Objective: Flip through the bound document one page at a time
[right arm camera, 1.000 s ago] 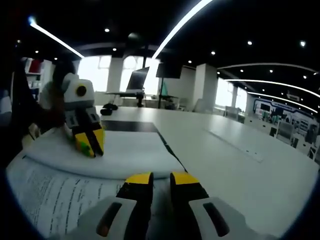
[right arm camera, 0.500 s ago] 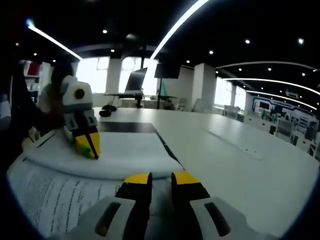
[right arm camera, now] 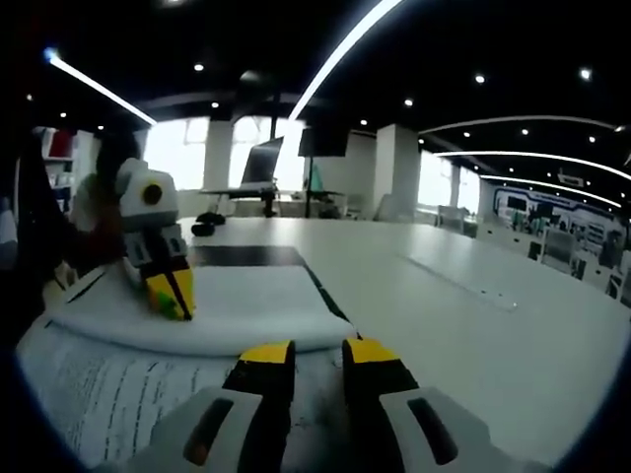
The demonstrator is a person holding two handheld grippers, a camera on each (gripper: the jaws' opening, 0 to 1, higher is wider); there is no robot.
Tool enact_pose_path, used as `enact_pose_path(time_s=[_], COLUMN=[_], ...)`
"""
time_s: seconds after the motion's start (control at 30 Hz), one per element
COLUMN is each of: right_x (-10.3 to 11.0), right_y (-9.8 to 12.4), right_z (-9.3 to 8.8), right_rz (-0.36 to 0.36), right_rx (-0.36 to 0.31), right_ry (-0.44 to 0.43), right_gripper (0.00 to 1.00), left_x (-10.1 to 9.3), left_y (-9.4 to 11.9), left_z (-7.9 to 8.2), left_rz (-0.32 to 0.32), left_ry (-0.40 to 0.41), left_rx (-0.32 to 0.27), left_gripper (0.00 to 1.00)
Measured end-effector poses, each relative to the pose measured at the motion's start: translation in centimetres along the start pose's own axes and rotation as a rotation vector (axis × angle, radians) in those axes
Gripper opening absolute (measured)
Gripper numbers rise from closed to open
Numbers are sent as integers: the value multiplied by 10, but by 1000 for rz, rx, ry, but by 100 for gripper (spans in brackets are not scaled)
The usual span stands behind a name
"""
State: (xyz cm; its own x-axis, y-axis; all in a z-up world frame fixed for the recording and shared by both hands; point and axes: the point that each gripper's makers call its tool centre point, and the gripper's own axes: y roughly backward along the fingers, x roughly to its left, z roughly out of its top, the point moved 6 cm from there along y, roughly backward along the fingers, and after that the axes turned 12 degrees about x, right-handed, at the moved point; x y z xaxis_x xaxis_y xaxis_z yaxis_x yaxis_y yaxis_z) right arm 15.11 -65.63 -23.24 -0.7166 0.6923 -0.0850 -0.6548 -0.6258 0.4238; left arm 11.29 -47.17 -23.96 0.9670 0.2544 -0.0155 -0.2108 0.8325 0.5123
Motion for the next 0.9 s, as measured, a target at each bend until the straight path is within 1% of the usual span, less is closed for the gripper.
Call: enact_pose_path(time_s=[0.3,0.9], right_x=[-3,-7], right_y=[2,2], right_z=[2,4], right_rz=[2,1], right_rx=[-31,-44], right_ry=[-32,-49], right_gripper=[23,21], left_x=[0,-2], left_y=[0,0], left_z=[-1,-2], left_rz=[4,5], left_ry=[3,0], left_rx=[-8,-13], left_gripper=[3,3])
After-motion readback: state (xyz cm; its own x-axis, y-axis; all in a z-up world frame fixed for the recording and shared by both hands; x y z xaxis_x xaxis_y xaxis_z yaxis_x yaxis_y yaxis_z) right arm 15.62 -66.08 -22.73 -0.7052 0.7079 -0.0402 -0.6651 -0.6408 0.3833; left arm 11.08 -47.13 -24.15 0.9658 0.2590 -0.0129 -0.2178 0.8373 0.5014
